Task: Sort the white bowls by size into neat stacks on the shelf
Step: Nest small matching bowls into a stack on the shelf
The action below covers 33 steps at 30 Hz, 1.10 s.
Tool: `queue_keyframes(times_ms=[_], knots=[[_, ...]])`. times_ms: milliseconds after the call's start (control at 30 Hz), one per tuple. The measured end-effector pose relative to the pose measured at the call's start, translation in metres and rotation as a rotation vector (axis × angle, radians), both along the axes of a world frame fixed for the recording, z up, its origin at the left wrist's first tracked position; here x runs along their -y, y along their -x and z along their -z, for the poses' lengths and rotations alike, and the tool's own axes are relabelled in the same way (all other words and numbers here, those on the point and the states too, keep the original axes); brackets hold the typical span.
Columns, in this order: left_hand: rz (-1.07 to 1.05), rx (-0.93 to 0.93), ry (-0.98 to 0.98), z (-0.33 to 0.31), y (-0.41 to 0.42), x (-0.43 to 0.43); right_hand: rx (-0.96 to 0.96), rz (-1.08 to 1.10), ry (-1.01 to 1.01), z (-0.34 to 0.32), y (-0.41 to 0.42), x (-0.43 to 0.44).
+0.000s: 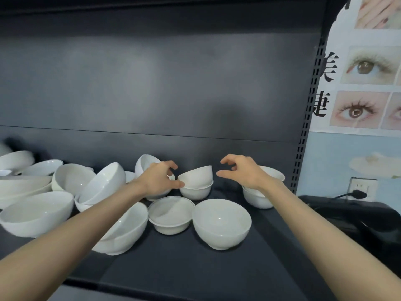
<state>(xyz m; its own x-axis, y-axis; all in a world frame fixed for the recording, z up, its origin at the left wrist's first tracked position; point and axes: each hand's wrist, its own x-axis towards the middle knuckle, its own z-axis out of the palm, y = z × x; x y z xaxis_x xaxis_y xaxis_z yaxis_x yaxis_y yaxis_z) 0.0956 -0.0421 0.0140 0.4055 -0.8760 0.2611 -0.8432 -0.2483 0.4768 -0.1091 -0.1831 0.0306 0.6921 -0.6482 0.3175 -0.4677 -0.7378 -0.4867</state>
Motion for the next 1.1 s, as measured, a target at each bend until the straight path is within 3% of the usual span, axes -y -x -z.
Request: queue_keyframes(times_ms=[367,700,1100], knots=[[0.107,-0.058,-0.100,0.010,-0.039,0.039,0.028,-0.023,-0.130,0.019,-0.060,0.018],[0.169,0.105,-0.199,0.015,-0.037,0.057,0.043,0.000,-0.081,0.029,-0.060,0.024],[0.193,-0.015,-0.324,0.006,-0.031,0.093,0.038,0.047,-0.179,0.029,-0.042,0.032]])
